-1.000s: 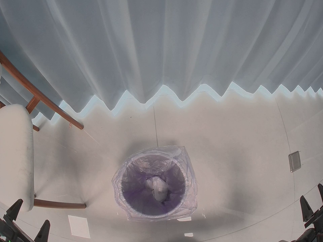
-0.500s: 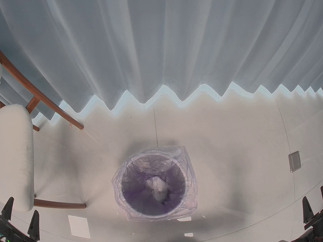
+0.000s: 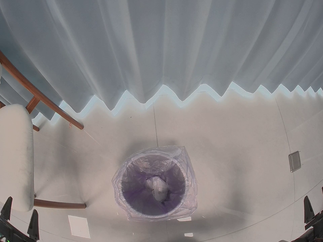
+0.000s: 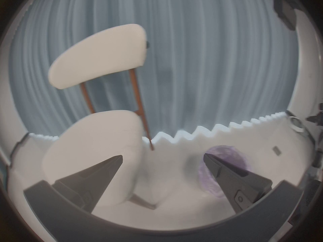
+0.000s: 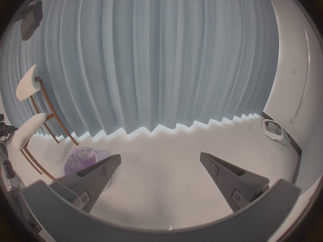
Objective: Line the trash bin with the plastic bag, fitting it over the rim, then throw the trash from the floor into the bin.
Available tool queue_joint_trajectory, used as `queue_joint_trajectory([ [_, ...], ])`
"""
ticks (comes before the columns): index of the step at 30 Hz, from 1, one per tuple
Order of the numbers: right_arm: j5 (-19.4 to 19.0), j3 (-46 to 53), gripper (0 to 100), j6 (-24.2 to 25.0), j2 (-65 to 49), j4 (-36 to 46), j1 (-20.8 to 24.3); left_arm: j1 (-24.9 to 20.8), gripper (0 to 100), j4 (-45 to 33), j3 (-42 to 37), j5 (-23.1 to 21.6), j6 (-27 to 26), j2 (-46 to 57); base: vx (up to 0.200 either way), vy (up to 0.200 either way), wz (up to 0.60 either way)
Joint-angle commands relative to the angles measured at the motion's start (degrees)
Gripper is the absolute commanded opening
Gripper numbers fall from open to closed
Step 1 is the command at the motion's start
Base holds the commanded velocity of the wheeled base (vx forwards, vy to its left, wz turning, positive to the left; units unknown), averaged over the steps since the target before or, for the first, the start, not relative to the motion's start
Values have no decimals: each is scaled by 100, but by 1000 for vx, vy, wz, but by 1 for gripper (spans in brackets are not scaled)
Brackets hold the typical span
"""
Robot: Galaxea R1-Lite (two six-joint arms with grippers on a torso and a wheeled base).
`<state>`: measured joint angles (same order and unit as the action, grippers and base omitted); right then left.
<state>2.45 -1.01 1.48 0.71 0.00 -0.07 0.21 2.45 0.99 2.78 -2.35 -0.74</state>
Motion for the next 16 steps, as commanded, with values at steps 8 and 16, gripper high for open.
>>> queue_joint_trajectory([
  [8,1,101,100,11,-62,0,-10,-3,100,-78,-99,30,411,74,0,0,0],
  [16,-8,101,100,-51,-62,9,-10,-38,100,-315,-72,-269,226,74,0,0,0],
])
